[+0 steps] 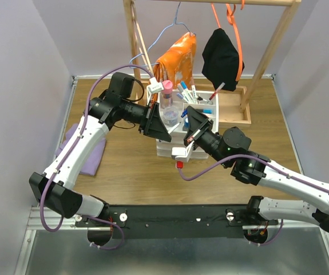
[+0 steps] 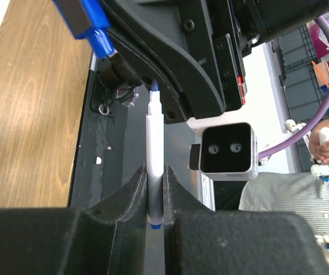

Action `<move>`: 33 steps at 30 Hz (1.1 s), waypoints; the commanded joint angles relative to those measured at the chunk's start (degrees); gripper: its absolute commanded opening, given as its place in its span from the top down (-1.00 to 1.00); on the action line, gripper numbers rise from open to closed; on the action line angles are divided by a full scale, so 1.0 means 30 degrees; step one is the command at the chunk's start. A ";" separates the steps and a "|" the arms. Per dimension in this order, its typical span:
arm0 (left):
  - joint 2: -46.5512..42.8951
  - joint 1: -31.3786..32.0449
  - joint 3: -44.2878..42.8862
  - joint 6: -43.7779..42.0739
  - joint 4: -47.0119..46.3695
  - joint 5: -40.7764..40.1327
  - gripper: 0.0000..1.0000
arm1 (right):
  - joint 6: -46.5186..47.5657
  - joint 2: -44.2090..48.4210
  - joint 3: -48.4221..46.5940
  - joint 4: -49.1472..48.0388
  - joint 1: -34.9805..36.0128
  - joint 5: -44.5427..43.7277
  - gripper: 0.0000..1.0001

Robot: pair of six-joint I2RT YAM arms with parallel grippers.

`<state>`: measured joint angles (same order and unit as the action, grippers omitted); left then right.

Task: Sort the stationery into containers
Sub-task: Close the pen cap on the pen.

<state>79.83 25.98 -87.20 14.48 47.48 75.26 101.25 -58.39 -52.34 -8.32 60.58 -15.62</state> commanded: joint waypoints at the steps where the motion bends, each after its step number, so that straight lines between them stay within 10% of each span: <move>1: 0.0196 -0.0456 -0.0201 0.0300 -0.0476 -0.0069 1.00 | -0.0147 0.0303 -0.0543 -0.0803 0.0227 0.0664 0.99; 33: 0.0840 -0.0602 -0.0817 0.1207 -0.1559 -0.0303 1.00 | 0.0907 -0.0194 -0.1011 0.1042 0.0608 0.0636 0.99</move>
<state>81.89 24.45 -87.74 16.47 45.06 75.00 102.15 -58.15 -53.28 -7.33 61.19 -14.22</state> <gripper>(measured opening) 0.199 0.050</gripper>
